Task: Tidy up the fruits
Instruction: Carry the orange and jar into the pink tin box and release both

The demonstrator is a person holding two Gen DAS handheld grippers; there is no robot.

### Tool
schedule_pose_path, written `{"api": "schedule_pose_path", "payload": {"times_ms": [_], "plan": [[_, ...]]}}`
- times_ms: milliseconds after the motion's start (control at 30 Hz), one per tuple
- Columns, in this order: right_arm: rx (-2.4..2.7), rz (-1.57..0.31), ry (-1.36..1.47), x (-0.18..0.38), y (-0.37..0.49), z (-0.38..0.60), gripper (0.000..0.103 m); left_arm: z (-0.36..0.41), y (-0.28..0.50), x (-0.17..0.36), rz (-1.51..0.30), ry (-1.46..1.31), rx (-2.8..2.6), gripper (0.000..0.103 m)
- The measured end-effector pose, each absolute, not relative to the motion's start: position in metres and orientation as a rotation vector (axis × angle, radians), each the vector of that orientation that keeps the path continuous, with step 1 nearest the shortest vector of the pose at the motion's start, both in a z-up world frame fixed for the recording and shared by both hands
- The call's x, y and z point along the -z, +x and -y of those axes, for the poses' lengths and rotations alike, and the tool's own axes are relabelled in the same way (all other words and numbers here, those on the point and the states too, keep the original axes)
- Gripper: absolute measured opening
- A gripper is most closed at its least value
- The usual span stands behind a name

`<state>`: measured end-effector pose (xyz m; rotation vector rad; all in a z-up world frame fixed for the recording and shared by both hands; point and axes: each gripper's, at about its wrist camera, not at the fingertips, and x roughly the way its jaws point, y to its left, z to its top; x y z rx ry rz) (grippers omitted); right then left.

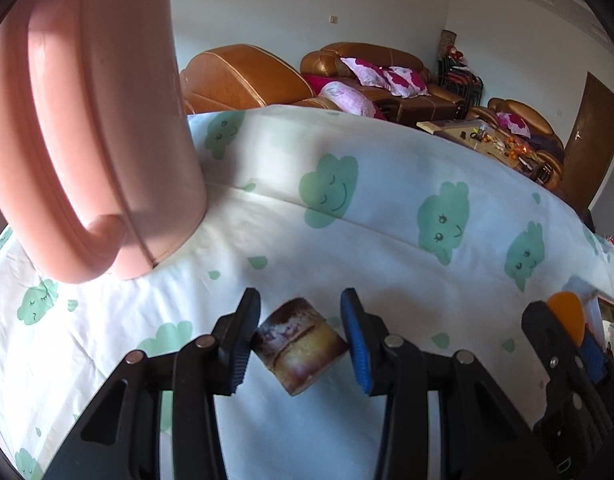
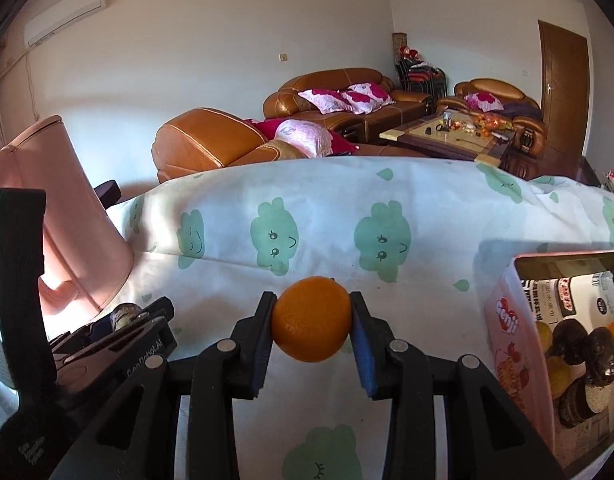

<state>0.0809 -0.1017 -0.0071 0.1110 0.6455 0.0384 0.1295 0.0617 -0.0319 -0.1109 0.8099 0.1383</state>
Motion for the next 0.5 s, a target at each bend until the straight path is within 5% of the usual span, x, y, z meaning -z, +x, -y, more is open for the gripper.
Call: {"api": "schedule_pose_path", "payload": {"times_ms": [500], "plan": [[0.027, -0.605, 0.097, 0.001, 0.029, 0.126, 0.038, -0.039, 0.071, 0.020, -0.722, -0.059, -0.058, 0.043]]}}
